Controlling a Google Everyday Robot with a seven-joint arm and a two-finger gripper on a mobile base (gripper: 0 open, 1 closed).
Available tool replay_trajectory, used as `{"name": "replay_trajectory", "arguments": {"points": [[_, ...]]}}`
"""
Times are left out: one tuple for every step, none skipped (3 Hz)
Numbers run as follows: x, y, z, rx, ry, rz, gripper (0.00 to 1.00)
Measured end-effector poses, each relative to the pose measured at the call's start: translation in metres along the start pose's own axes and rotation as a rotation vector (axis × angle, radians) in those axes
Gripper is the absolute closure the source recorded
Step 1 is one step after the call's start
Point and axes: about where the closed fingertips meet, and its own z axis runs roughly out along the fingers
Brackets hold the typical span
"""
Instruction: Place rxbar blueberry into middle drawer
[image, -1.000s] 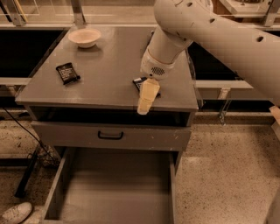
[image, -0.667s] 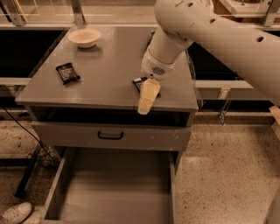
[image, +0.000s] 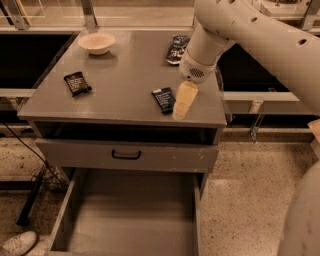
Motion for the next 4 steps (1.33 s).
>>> {"name": "replay_trajectory", "arguments": {"points": [[0.000,0.000,0.000,0.000,0.000,0.000,0.00],[-0.004,0.000,0.005,-0.051,-0.068,-0.020,0.00],[-0.004,0.000,0.008,-0.058,-0.073,-0.018,0.00],[-0.016,0.000,0.022,-0.095,-0.110,-0.036,0.00]]}}
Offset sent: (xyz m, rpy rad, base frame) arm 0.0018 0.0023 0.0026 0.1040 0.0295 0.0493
